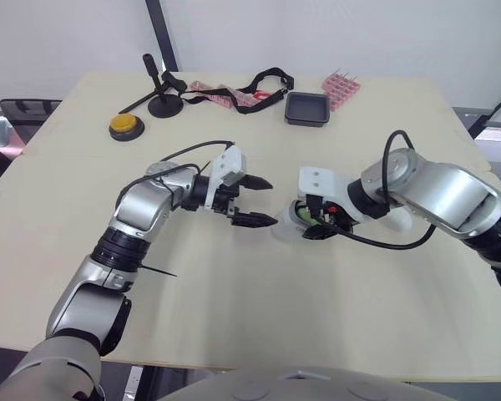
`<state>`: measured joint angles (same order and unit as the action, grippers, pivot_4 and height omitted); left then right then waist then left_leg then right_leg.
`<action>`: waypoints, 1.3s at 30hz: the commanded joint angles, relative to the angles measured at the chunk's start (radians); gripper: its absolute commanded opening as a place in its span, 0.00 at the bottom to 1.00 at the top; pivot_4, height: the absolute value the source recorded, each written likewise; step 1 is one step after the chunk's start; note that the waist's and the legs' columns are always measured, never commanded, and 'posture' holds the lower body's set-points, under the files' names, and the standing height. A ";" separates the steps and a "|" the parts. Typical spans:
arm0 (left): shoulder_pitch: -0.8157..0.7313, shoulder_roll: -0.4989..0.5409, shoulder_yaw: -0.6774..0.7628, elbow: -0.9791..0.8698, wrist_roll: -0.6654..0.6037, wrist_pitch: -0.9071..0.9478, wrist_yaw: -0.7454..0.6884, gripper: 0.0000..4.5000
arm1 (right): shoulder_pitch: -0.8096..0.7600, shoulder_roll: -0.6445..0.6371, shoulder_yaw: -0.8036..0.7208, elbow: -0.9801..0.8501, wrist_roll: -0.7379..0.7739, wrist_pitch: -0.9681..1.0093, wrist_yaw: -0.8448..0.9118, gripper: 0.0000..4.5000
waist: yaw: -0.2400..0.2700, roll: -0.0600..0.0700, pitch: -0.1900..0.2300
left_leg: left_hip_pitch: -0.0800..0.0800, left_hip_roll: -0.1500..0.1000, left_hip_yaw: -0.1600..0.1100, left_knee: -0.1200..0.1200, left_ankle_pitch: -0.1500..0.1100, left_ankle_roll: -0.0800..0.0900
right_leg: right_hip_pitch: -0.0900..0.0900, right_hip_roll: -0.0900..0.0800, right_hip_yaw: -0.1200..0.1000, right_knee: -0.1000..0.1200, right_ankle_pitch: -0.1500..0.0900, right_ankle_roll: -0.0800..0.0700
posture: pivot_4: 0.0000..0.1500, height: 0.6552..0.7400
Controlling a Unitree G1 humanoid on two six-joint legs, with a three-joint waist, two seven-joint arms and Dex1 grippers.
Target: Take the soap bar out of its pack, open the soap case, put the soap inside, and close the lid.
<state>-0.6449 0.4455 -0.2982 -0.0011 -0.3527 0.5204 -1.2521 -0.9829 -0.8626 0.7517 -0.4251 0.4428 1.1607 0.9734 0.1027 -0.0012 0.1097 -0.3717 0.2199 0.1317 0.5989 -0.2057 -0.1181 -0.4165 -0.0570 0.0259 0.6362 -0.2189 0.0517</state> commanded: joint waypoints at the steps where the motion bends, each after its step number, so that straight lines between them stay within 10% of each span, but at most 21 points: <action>1: 0.011 0.000 -0.023 -0.079 -0.014 0.021 0.001 1.00 | -0.047 0.013 0.031 0.008 -0.074 -0.022 0.021 0.48 | -0.001 0.000 0.000 | 0.000 0.000 0.000 0.000 0.000 0.000 | 0.000 0.000 0.000 0.000 0.000 0.000 | 1.00 1.00; 39: 0.000 -0.088 -0.088 0.032 0.122 -0.147 0.070 1.00 | -0.061 0.079 0.061 0.013 -0.215 -0.034 0.120 0.48 | -0.006 0.000 0.000 | 0.000 0.000 0.000 0.002 0.000 0.001 | 0.000 0.000 0.002 0.006 0.000 0.000 | 1.00 1.00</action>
<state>-0.6249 0.3634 -0.3857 0.0363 -0.2386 0.3968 -1.1839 -1.0260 -0.7845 0.8266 -0.3977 0.2413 1.1343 1.0864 0.0969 -0.0012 0.1097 -0.3715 0.2199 0.1318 0.6008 -0.2053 -0.1174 -0.4165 -0.0571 0.0285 0.6418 -0.2189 0.0517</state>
